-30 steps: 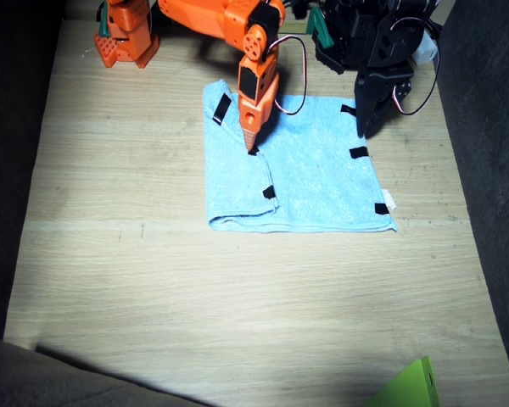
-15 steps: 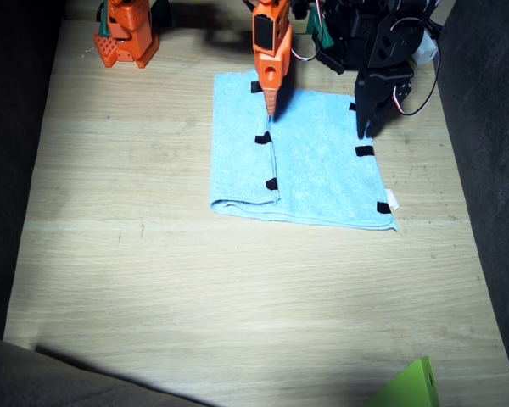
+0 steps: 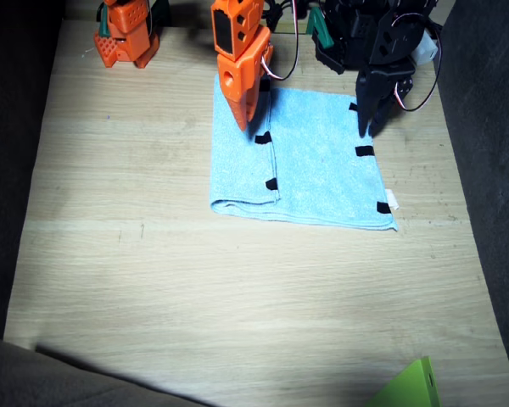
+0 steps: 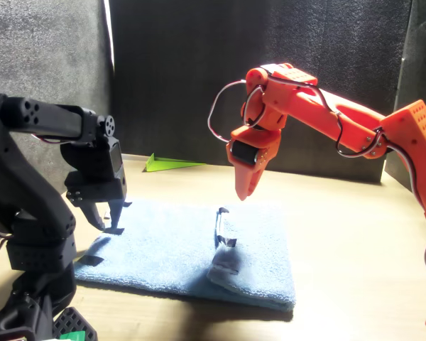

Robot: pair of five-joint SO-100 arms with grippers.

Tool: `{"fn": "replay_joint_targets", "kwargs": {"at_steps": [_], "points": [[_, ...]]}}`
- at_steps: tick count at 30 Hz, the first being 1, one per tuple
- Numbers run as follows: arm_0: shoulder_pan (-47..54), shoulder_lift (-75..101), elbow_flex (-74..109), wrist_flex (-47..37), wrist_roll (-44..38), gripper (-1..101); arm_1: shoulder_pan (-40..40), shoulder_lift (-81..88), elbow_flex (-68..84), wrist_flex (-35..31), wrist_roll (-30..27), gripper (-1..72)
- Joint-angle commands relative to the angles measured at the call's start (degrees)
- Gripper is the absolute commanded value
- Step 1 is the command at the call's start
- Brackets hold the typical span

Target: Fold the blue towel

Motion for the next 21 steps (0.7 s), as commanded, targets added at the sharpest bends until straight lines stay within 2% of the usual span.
{"fn": "replay_joint_targets", "kwargs": {"at_steps": [1,6,11,17,20,21], "points": [[0.62,-2.72,-4.48,0.62,-0.35,14,-5.8,5.8,3.6,0.53,4.31,13.8],[0.26,-9.49,-12.83,4.48,-0.53,14,-8.53,7.12,8.09,0.44,6.5,13.3],[0.09,-9.14,-14.59,4.66,-1.67,17,-10.63,8.61,8.09,0.44,5.71,13.4],[0.62,-10.81,-14.68,3.96,-6.94,19,-13.8,10.37,8.09,0.44,5.01,13.5],[0.18,-10.81,-13.36,3.96,-9.05,16,-14.06,10.63,8.09,0.35,6.42,13.4],[0.0,-10.11,-12.3,3.96,-9.32,12,-14.06,10.81,8.09,0.09,7.29,13.4]]}}
